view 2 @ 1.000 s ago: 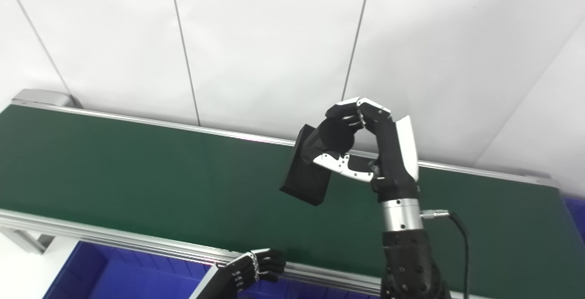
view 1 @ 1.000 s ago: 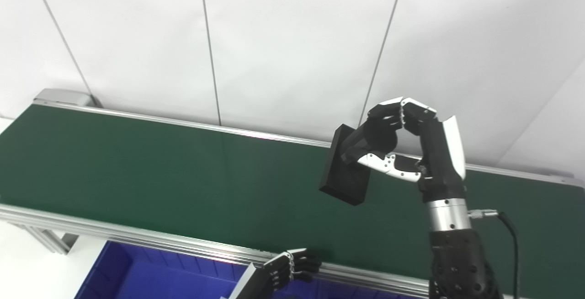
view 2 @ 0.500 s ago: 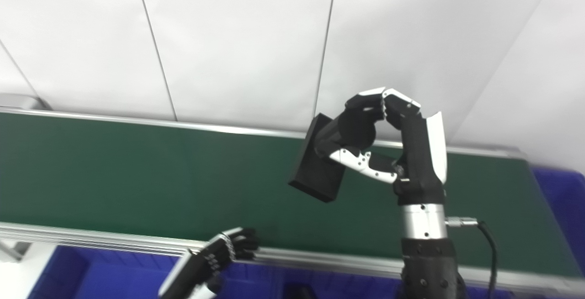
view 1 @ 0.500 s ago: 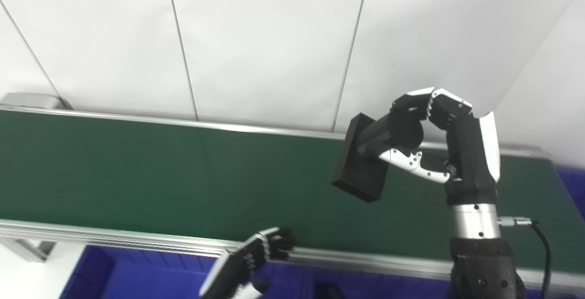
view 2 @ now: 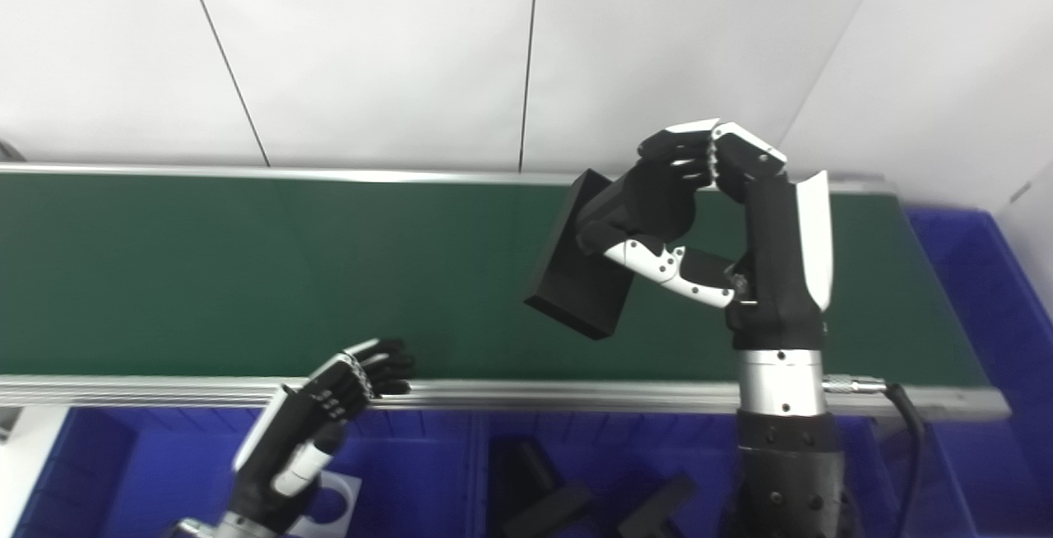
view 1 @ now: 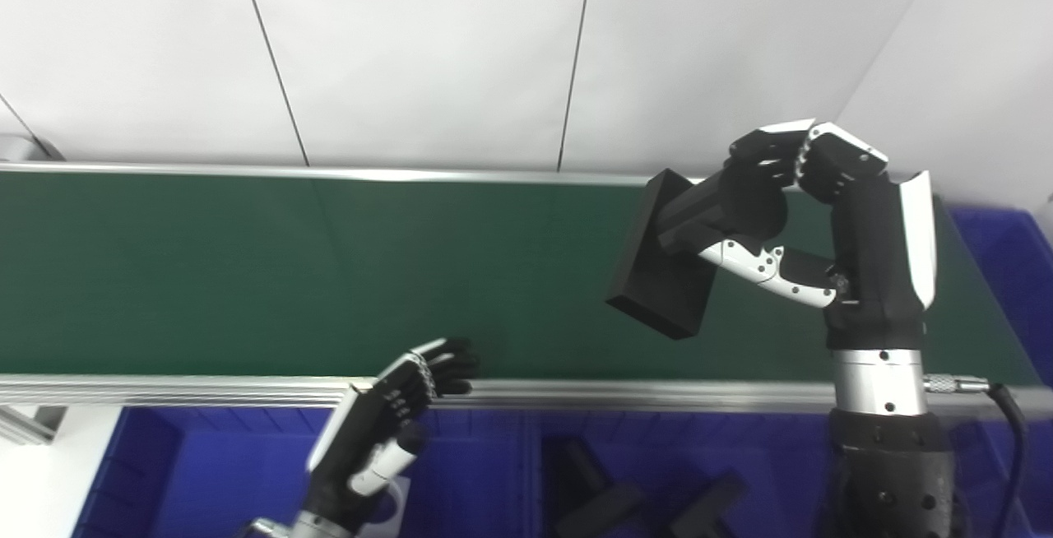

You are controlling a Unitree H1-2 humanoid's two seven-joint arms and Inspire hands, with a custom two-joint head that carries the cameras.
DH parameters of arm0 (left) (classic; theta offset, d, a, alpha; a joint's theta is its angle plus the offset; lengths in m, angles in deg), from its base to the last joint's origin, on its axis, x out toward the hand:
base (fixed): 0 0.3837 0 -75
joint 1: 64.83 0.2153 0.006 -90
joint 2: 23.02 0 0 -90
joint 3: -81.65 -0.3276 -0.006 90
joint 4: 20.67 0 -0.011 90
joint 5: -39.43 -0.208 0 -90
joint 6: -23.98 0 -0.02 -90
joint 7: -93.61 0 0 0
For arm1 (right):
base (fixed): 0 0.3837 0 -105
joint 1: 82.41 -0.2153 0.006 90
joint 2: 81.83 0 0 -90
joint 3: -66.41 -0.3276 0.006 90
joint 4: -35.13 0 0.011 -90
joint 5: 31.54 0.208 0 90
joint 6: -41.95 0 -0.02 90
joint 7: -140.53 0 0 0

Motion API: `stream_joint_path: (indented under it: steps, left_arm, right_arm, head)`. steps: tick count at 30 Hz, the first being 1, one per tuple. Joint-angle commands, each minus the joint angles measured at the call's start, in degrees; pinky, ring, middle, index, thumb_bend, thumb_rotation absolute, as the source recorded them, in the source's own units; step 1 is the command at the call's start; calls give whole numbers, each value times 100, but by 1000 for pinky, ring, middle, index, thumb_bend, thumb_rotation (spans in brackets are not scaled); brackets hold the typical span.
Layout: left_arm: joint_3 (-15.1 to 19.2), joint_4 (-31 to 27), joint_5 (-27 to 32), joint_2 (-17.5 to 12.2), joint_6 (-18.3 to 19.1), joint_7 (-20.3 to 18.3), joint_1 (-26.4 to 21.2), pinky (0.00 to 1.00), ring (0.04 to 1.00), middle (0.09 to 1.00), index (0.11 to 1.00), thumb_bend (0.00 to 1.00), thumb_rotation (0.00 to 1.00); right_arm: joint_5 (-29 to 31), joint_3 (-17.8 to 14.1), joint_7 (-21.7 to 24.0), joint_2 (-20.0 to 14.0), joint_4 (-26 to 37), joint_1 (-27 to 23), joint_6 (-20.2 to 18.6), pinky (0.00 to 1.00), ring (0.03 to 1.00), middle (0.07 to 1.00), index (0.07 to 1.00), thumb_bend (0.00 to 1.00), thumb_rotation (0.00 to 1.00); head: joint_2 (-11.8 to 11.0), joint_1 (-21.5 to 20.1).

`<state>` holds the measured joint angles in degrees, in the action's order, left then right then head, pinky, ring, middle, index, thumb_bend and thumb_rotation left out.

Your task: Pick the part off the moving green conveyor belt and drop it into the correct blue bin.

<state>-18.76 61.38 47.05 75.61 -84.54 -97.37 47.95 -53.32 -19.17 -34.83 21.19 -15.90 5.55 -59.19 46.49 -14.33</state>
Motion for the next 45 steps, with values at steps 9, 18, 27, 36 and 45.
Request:
stream_joint_path:
  steps: [9, 18, 27, 36, 45]
  left_arm:
    - [157, -315, 295, -175, 139, -145, 11, 725, 754, 769, 788, 797, 742]
    - [273, -343, 446, -241, 242, -246, 13, 716, 749, 766, 784, 806, 733]
    - [342, -396, 522, -280, 271, -300, 62, 708, 741, 763, 781, 799, 723]
    - [412, -500, 636, -304, 390, -314, 79, 704, 733, 751, 773, 800, 706]
    - [476, -461, 719, -336, 384, -379, 62, 698, 729, 753, 774, 814, 698]
  right_arm:
    - [-8, -248, -172, 76, 429, 800, 127, 387, 448, 500, 486, 519, 0]
    - [-185, -359, -392, 168, 324, 1467, 317, 380, 442, 503, 485, 519, 0]
    - [34, -604, -764, 139, -204, 2086, 623, 392, 443, 492, 493, 519, 0]
    - [159, -821, -1005, 97, -718, 2400, 951, 403, 433, 497, 502, 518, 0]
    - [126, -929, -1317, 188, -1290, 2503, 1020, 386, 428, 480, 515, 519, 0]
  head:
    - [108, -337]
    - [149, -511]
    - [233, -565]
    - [339, -848]
    - [370, -933]
